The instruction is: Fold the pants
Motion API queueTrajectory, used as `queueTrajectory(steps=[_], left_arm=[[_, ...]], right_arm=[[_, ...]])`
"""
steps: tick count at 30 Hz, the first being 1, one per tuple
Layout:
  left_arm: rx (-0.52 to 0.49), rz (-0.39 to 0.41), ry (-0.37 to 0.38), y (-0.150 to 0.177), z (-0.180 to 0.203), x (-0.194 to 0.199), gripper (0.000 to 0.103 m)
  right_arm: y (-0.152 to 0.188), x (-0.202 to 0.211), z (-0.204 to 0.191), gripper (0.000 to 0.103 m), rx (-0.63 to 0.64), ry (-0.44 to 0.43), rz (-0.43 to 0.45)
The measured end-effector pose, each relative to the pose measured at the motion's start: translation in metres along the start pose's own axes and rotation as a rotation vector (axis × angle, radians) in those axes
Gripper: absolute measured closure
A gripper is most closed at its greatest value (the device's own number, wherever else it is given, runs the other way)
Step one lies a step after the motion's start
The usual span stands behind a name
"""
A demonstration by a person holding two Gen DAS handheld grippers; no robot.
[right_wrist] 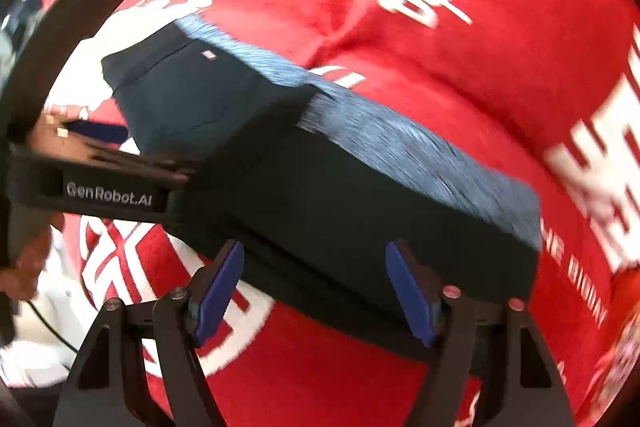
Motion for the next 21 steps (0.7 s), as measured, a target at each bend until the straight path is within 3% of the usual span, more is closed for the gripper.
queueTrajectory(steps=[2,4,6,9,15,17,20,21], left_arm=[[0.0,-0.002,-0.011,-0.001,-0.009,0.0,0.0],[0.01,-0.011,-0.017,0.001,-0.017,0.0,0.0],[0.024,-0.019,-0.019,0.003,-0.025,0.002,0.0],[0.046,-0.029,-0.021,0.005,-0.036,0.0,0.0],[0.08,-0.038,-0.009,0.008,-0.054,0.003,0.0],[0.084,-0.037,-0.009,0.007,-0.06,0.004,0.0],[0.094,-0.039,-0.007,0.007,-0.069,0.005,0.0],[0.096,-0.039,-0.006,0.006,-0.071,0.006,0.0]], right_arm=[[-0.005,-0.007,-0.01,0.034,0.024,0.0,-0.007],[-0.01,-0.017,-0.013,0.068,0.009,-0.035,-0.052],[-0.015,-0.027,-0.011,0.079,-0.062,-0.112,-0.108],[-0.018,-0.031,-0.009,0.086,-0.131,-0.153,-0.136],[-0.013,-0.024,-0.032,0.086,-0.072,-0.142,-0.169],[-0.015,-0.018,-0.03,0.086,-0.105,-0.139,-0.178],[-0.021,-0.012,-0.022,0.069,-0.156,-0.114,-0.178],[-0.025,-0.011,-0.018,0.056,-0.178,-0.101,-0.176]])
Point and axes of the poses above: each gripper's, at about its wrist camera, not at the fingertips, and x roughly against the way its jaws point, z to its right, y to its underside, the point moved 2 cm from there along -x, roughly the way its jaws point, and after that the axes turned 11 degrees about y, right-handed, at the moved point
